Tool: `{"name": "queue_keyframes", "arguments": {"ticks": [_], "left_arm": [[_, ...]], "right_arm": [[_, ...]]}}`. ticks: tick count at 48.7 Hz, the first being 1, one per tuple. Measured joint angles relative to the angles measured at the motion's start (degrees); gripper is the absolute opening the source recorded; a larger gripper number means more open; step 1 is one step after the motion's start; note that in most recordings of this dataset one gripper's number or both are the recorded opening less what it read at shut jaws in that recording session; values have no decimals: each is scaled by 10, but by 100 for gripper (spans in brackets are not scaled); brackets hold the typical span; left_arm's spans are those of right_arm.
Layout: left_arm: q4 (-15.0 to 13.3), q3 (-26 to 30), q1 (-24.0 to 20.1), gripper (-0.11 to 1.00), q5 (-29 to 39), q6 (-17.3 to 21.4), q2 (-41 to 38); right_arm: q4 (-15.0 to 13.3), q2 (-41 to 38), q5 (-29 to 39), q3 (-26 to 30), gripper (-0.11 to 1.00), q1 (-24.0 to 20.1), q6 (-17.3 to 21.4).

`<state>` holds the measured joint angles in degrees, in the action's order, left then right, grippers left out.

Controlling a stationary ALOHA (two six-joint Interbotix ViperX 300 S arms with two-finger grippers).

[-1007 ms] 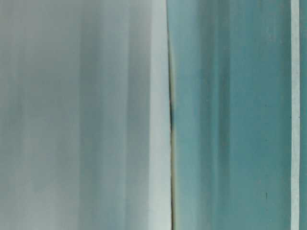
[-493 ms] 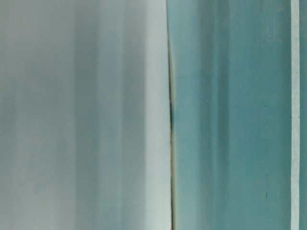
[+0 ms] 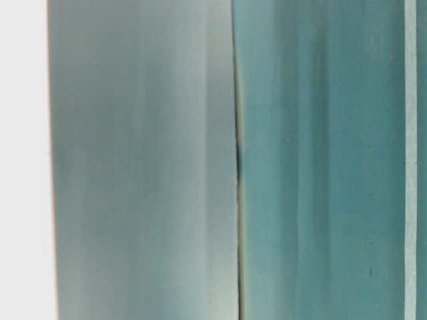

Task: Lift a wooden board with both hands.
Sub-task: 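Lower the board with both grippers back toward the table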

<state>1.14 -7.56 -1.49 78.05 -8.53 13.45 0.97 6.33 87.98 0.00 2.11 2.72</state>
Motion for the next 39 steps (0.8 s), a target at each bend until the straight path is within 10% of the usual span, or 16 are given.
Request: {"name": "queue_keyframes", "arguments": {"ticks": [39], "left_arm": [[1,-210,-9,18,-199,2,-35]], "right_arm": [[-3,-16,-251,-239,21,2,-4]]}}
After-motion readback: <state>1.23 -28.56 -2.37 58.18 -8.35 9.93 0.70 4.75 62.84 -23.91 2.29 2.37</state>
